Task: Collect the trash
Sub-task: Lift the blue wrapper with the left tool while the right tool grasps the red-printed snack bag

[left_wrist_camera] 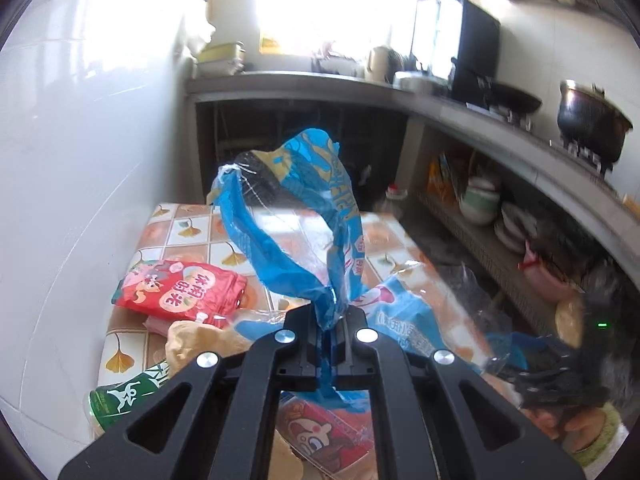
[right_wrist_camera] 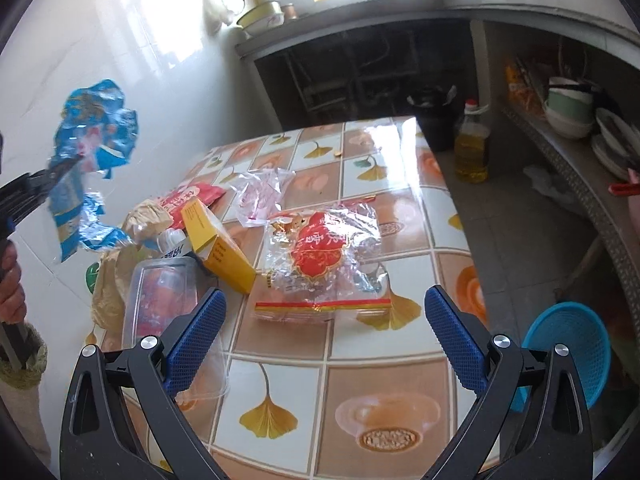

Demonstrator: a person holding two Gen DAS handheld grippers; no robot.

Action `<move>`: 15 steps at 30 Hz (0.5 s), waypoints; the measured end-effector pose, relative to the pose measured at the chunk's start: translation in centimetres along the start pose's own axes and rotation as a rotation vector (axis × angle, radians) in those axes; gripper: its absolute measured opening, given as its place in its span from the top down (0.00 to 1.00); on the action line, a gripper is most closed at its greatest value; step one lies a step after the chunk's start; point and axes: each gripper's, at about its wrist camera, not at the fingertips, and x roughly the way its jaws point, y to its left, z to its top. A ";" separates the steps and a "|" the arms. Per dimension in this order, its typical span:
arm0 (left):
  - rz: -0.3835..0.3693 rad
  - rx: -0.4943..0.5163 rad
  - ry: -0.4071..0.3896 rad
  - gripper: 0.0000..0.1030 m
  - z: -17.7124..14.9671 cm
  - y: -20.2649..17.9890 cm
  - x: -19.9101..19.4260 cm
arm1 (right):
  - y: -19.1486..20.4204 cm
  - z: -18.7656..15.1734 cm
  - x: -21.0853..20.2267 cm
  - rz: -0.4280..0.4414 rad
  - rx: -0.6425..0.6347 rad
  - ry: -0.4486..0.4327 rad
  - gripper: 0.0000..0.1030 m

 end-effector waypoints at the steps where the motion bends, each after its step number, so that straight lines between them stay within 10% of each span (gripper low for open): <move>1: 0.001 -0.017 -0.015 0.98 0.1 0.4 -0.3 | -0.3 0.6 1.1 0.010 0.020 0.026 0.08; 15: -0.049 -0.124 -0.036 0.98 -1.3 3.4 -0.9 | 2.2 2.6 12.5 -0.059 -0.145 0.293 0.08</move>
